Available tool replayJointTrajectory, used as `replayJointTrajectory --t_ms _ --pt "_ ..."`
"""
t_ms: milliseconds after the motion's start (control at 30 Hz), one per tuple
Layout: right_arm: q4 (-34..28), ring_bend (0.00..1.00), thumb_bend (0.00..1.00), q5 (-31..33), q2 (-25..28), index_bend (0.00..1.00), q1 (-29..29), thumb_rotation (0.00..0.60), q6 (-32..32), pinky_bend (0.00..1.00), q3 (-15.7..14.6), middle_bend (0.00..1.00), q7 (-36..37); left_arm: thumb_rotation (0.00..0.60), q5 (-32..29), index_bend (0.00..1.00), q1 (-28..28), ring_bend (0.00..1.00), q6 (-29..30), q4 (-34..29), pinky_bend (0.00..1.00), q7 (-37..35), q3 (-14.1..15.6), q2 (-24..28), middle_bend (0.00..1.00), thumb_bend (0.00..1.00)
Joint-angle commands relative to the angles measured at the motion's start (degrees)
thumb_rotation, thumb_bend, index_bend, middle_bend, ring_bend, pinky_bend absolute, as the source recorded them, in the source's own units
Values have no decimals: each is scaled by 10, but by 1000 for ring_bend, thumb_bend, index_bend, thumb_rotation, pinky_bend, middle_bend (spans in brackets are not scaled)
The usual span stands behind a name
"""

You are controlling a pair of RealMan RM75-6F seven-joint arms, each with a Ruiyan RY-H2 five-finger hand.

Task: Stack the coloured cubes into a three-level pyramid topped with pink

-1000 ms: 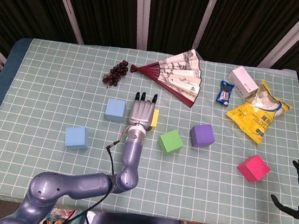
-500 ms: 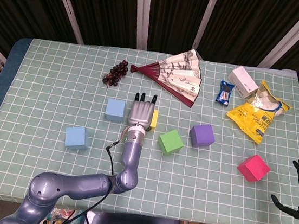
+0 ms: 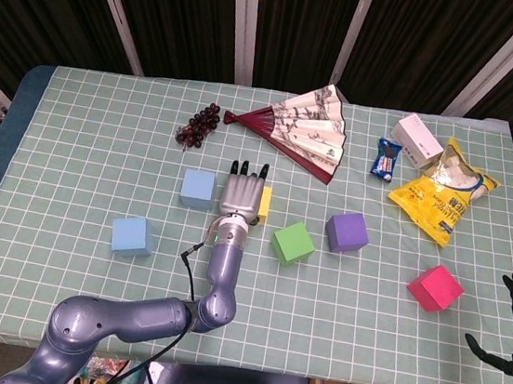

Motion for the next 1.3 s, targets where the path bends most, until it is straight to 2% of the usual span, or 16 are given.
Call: replayJointTrajectory --t_ms 33,200,333,433,833,1167,1300 --pt "0 0 236 -1 0 0 0 600 0 0 0 0 0 600 1 0 2 26 0 -3 0 0 2 2 158 227" --pt "0 0 237 -1 0 0 0 600 1 0 0 0 -2 600 -8 0 8 0 -2 -13 0 11 4 8 37 197" --pt "0 0 236 -1 -1 0 -1 600 2 0 0 0 -3 600 -10 0 12 0 -2 -24 0 11 3 14 14 171" --pt "0 0 237 -1 -1 0 0 600 1 0 0 0 -4 600 -9 0 16 0 -1 -38 0 9 4 21 26 167" --pt "-1 0 236 0 -2 0 -2 600 4 0 0 0 -7 600 -62 0 35 0 -5 -97 0 48 13 55 226 166" --pt "-1 0 236 0 -3 0 -2 600 4 0 0 0 -9 600 -70 0 39 0 1 -108 0 42 22 66 243 167" --pt "-1 0 236 1 -3 0 -2 600 4 0 0 0 -10 600 -70 0 39 0 1 -106 0 38 26 67 195 166"
